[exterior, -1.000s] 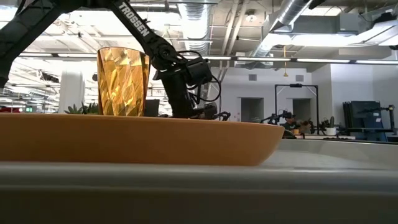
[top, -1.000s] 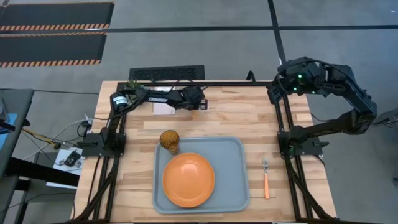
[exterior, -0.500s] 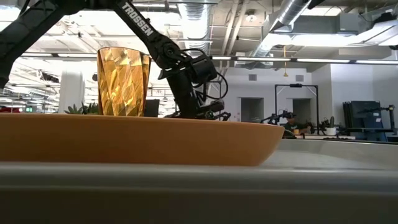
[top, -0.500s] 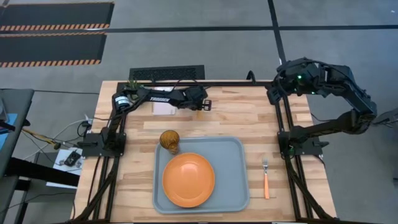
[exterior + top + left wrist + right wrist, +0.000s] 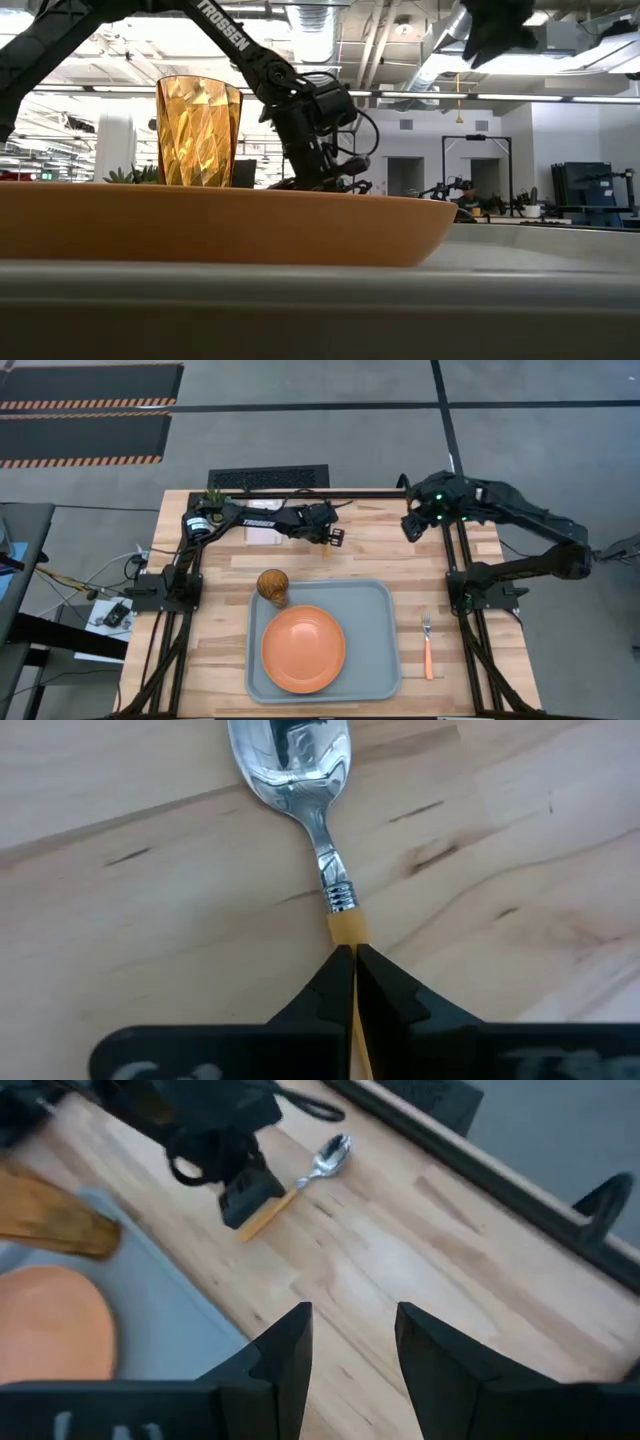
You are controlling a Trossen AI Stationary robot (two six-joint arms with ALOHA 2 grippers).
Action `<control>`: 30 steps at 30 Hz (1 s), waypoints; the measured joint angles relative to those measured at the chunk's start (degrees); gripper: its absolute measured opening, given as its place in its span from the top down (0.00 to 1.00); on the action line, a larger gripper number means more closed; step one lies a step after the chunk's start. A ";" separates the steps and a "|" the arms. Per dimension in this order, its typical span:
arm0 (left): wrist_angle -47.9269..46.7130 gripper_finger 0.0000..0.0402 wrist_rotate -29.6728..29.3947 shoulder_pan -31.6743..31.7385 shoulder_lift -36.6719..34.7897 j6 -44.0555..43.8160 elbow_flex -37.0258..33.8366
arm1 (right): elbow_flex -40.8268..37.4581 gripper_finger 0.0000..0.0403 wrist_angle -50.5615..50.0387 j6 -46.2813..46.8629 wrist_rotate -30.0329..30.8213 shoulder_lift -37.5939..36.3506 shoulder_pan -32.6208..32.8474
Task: Pick and place plate/cup/fork/spoon on tray
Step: Put the orange spoon on the gray tray to the right of the orange plate
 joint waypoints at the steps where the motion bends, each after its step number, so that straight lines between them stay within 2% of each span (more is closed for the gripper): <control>1: 0.13 1.00 0.23 -0.10 0.00 0.32 0.00 | -1.79 0.58 1.65 -0.33 -0.14 0.05 -0.17; 9: 0.57 1.00 3.37 -0.89 -0.04 9.92 0.04 | -18.81 0.58 22.11 -4.35 -15.61 2.41 -9.12; 14: 1.26 1.00 5.94 -0.83 0.17 14.41 0.09 | -23.88 0.55 29.43 -5.61 -19.41 7.88 -14.45; 18: 1.95 1.00 5.55 -1.00 0.20 13.00 0.09 | -24.20 0.54 31.30 -7.41 -21.15 12.22 -16.38; 22: 1.05 0.99 0.34 -1.02 -0.33 4.96 0.09 | -24.33 0.55 31.01 -7.71 -21.79 14.28 -16.85; 26: 0.68 0.91 -1.08 -0.94 -1.05 3.13 0.17 | -24.33 0.56 31.01 -8.38 -22.21 13.24 -16.85; 30: 1.92 0.75 -1.13 -1.00 -0.99 -0.09 0.15 | -24.33 0.57 30.90 -8.47 -22.19 10.90 -17.28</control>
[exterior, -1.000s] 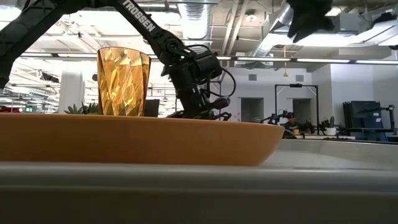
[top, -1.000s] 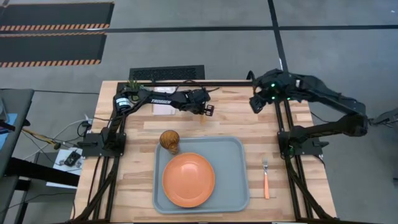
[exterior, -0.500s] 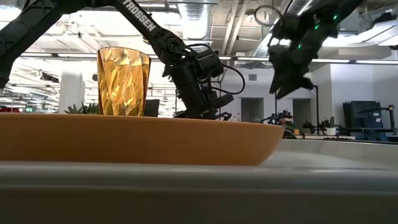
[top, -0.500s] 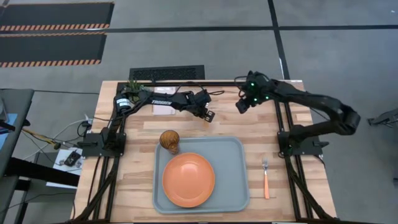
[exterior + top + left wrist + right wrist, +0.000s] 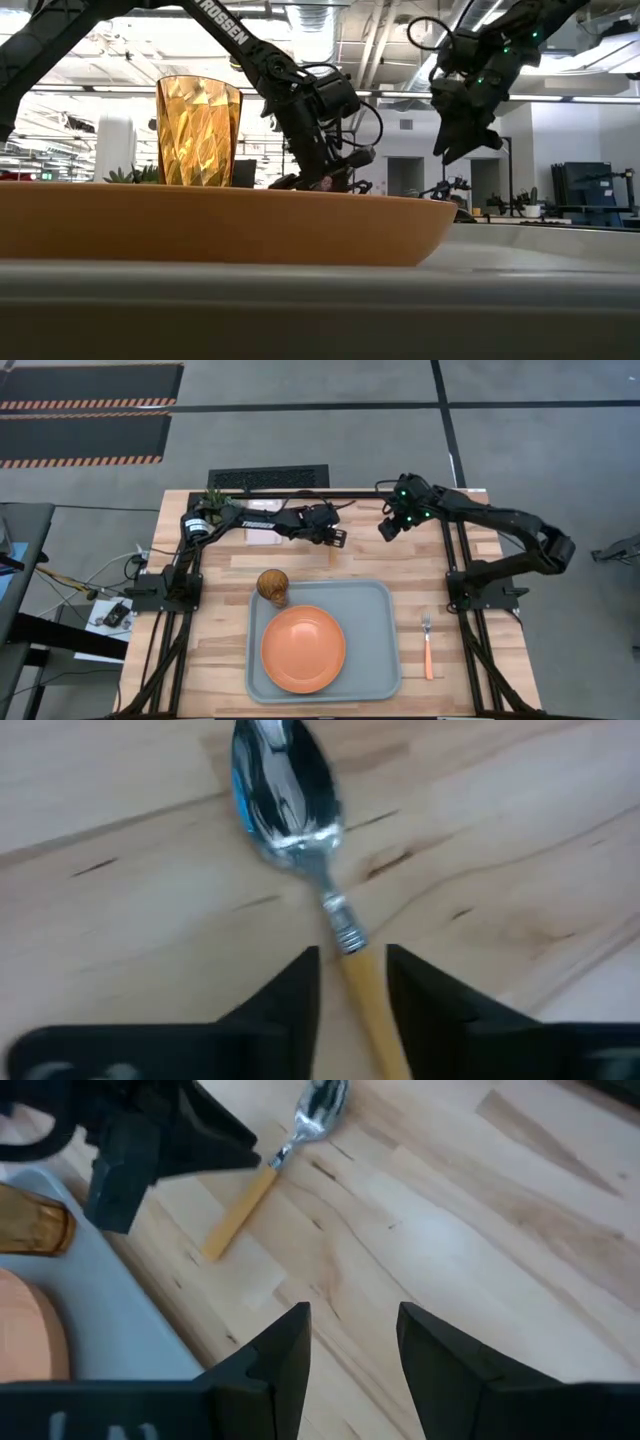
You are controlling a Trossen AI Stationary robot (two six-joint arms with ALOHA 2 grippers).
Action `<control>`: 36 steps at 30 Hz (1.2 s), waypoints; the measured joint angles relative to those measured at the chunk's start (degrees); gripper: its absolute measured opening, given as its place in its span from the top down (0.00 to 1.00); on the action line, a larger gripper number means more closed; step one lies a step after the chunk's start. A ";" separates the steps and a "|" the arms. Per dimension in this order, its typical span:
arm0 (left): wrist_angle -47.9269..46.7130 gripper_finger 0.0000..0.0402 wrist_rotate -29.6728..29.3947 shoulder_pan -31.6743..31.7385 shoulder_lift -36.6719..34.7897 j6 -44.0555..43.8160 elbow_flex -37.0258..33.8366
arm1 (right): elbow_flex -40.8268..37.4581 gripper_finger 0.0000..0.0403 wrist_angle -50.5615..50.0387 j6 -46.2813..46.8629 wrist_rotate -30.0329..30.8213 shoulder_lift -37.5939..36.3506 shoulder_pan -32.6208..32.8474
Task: Pick and place plate/cup/fork/spoon on tray
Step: Put the orange spoon on the gray tray to the right of the orange plate
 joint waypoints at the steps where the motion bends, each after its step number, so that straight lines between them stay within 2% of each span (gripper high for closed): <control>1: 0.91 0.70 -0.11 0.00 0.20 -0.39 0.00 | 0.00 0.57 -0.08 0.00 0.00 -0.44 -0.01; 7: 3.87 0.48 -1.14 0.18 1.69 -3.06 0.07 | 0.00 0.56 -0.54 0.01 -0.02 -2.32 -0.01; 10: 4.68 0.44 -1.03 0.13 3.22 -4.34 0.07 | 0.02 0.56 -0.52 0.02 -0.02 -2.66 -0.01; 14: 5.31 0.44 -0.06 0.20 4.61 -7.02 0.37 | 0.02 0.57 -0.52 0.04 -0.02 -2.70 -0.01; 18: 5.04 0.56 0.31 0.15 4.74 -6.91 0.31 | 0.02 0.58 -0.64 0.04 -0.04 -2.70 -0.01; 26: 6.05 0.94 2.23 -0.13 4.96 -4.67 0.26 | 0.02 0.59 -0.63 0.07 -0.04 -2.70 -0.01; 28: 6.45 0.97 3.77 0.13 4.99 -4.82 0.26 | 0.02 0.59 -0.65 0.09 -0.04 -2.70 -0.01; 36: 10.06 0.99 7.93 0.37 5.04 -3.77 0.08 | -2.36 0.59 -1.15 -0.18 -0.57 -2.74 -0.97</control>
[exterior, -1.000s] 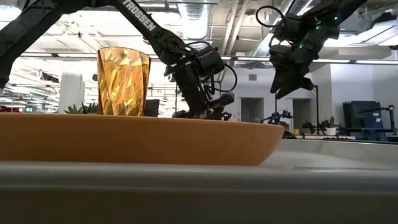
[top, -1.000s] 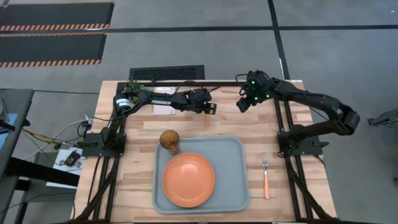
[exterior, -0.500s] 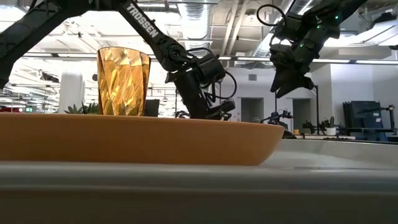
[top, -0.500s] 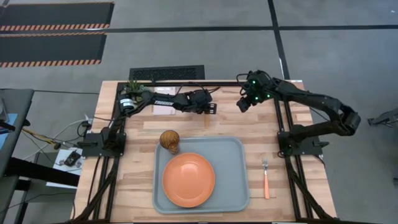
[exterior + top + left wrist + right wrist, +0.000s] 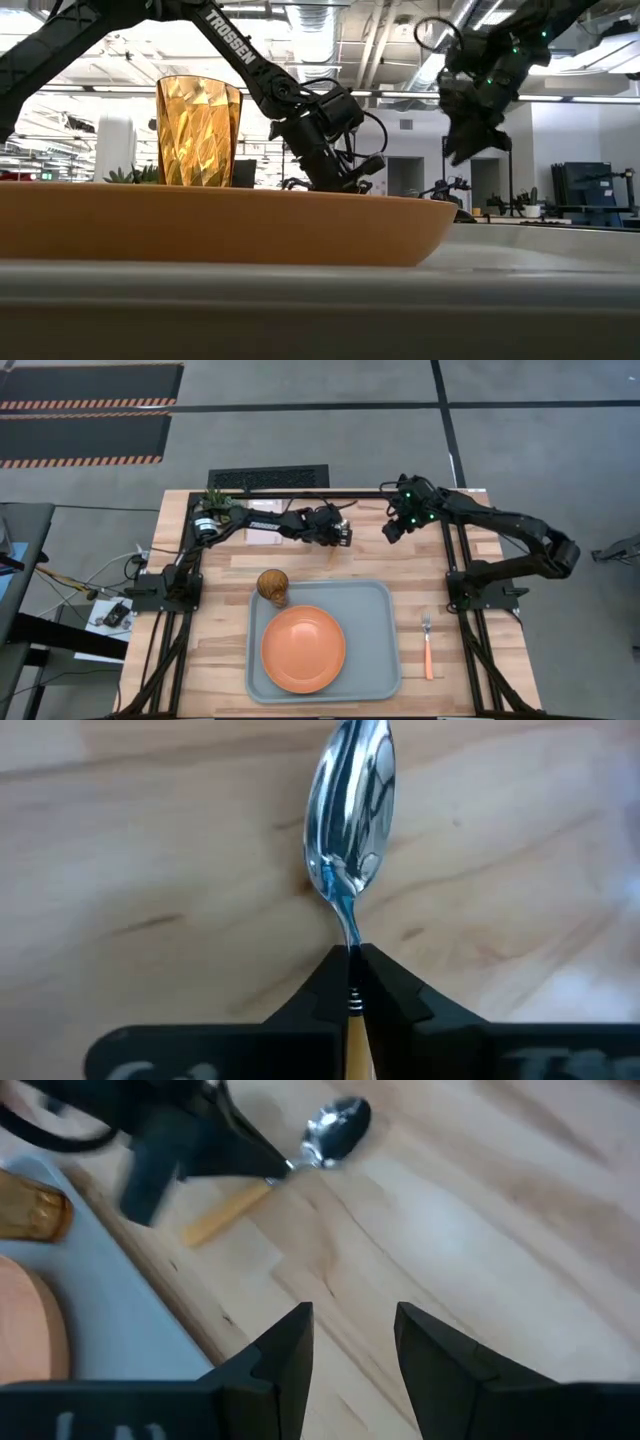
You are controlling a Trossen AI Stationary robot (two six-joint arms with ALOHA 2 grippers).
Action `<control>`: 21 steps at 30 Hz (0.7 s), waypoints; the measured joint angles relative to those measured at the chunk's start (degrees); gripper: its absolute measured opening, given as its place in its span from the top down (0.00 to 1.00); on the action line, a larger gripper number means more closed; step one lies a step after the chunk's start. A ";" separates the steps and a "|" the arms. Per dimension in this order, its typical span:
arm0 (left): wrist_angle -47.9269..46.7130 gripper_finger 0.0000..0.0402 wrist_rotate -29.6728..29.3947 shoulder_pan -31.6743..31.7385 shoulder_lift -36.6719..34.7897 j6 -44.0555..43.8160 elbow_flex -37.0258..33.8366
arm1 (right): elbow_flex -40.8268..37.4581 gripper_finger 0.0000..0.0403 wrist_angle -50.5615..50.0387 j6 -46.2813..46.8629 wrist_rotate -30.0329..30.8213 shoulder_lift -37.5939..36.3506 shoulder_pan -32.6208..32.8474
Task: Pick and place plate/cup/fork/spoon on tray
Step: Put the orange spoon on the gray tray to the right of the orange plate
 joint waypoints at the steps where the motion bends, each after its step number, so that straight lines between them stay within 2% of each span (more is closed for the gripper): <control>1: 0.58 0.99 0.82 -0.01 0.03 0.40 -0.03 | -0.82 0.59 -0.02 -0.41 -1.37 0.00 -0.74; 5: 3.06 1.00 5.15 -0.06 0.20 2.54 -0.12 | -4.30 0.59 3.00 -2.92 -8.07 0.00 -4.17; 13: 8.46 1.00 9.43 -0.49 0.27 3.80 -0.18 | -6.64 0.59 8.91 -10.34 -12.94 0.03 -10.62; 16: 10.21 1.00 10.24 -0.44 0.27 4.43 -0.18 | -6.64 0.59 10.53 -16.26 -17.08 0.58 -12.63; 21: 10.63 1.00 11.95 -0.39 0.25 5.17 -0.16 | -6.64 0.59 12.58 -28.64 -16.26 3.21 -12.55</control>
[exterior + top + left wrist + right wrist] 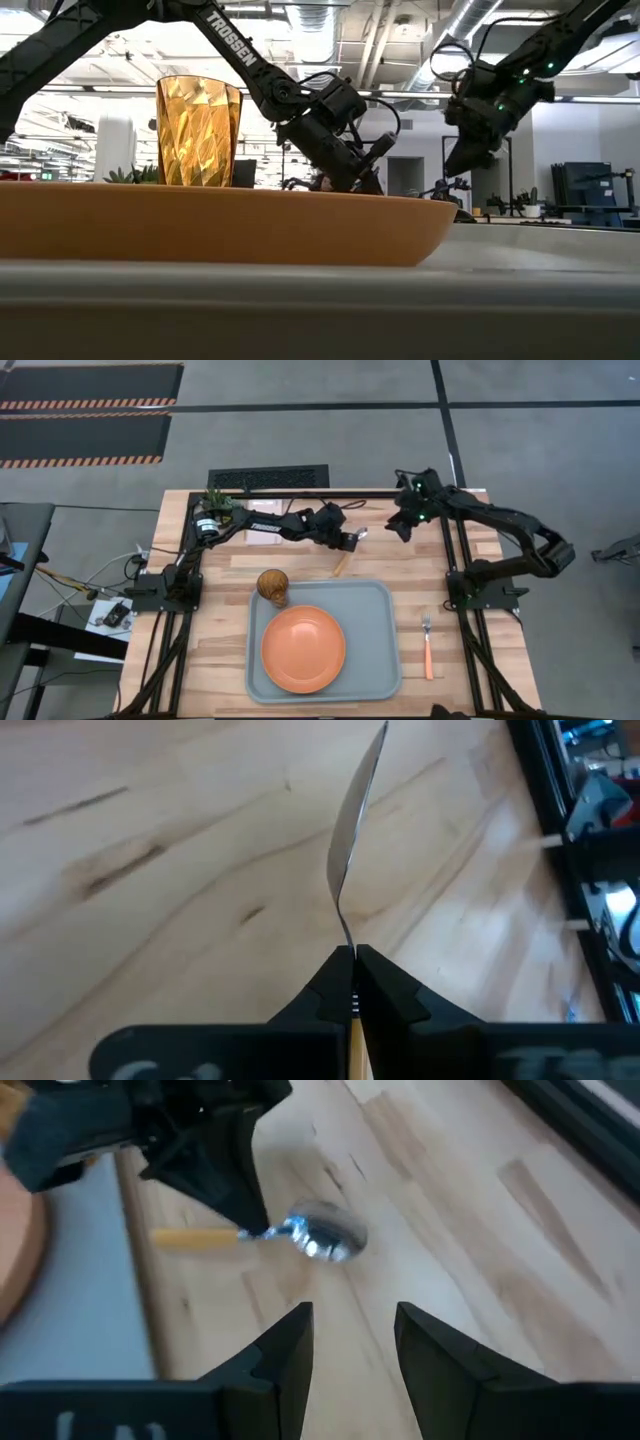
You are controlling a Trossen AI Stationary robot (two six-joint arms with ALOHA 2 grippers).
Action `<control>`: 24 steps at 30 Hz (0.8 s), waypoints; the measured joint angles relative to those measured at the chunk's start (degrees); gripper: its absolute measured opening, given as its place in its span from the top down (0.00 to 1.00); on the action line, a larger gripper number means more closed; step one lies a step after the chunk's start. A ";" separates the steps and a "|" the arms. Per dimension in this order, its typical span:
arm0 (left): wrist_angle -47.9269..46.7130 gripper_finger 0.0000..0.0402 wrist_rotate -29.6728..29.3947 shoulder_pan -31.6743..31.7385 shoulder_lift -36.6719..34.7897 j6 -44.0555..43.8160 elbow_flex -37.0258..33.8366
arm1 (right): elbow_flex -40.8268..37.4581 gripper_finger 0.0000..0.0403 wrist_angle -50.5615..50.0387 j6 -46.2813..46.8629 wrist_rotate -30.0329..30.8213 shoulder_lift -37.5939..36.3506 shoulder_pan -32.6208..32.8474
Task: Pick and place plate/cup/fork/spoon on tray
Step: Put the orange spoon on the gray tray to the right of the orange plate
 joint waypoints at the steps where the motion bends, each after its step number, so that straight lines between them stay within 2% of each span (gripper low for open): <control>1: 0.41 1.00 0.44 0.00 0.00 0.44 0.00 | 0.00 0.59 1.53 -0.76 0.05 0.96 0.35; 6: 3.27 1.00 2.15 -0.38 -0.15 1.70 0.04 | 0.04 0.59 5.86 -1.37 -2.81 5.73 0.75; 12: 5.39 1.00 4.36 -0.50 -0.22 3.47 0.11 | 0.00 0.59 8.84 -2.63 -2.88 10.87 0.72; 24: 7.22 1.00 6.60 -0.41 -0.33 3.56 0.15 | 0.02 0.59 11.26 -4.17 -8.94 12.00 -0.86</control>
